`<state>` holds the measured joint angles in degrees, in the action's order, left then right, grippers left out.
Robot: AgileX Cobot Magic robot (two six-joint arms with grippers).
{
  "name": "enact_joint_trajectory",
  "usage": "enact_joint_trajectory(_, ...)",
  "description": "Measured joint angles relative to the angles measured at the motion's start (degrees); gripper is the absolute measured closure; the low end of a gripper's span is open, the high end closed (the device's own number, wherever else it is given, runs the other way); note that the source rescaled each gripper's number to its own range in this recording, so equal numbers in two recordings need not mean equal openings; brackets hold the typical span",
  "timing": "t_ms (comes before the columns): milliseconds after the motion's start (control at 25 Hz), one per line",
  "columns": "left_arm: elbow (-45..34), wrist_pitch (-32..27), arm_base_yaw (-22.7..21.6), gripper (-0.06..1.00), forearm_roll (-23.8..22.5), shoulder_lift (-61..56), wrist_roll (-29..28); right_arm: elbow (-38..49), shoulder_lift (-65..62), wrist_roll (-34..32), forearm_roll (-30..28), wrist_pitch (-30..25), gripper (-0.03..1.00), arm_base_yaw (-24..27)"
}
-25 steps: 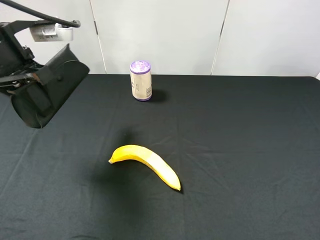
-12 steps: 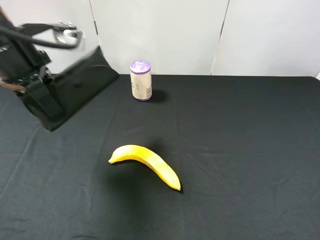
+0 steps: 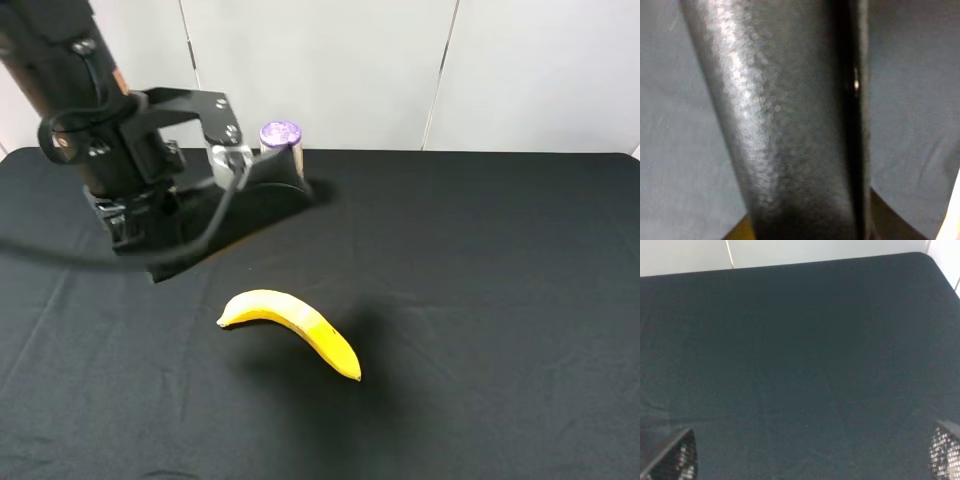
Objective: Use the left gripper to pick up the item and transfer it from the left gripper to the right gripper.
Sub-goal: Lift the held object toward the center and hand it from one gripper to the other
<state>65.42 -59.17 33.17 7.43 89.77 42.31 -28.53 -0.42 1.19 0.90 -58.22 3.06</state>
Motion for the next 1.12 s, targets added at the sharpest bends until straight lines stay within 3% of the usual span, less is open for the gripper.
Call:
enact_joint_trajectory(320, 0.0, 3.6, 7.9, 0.94, 0.0, 0.1, 8.2, 0.0, 0.0, 3.3, 3.6, 0.0, -0.03, 0.0)
enact_joint_trajectory(640, 0.0, 6.3, 10.6, 0.94, 0.3, 0.4, 15.6, -0.6, 8.2, 12.7, 14.1, 0.5, -0.03, -0.5)
enact_joint_trajectory(880, 0.0, 7.8, 10.6, 0.94, 0.9, 0.4, 19.5, -0.8, 14.9, 21.8, 21.4, 6.9, -0.03, -7.1)
enact_joint_trajectory(1120, 0.0, 11.6, 10.6, 0.94, 1.0, 0.4, 21.3, -0.8, 22.5, 31.6, 25.4, 14.4, -0.03, -17.8)
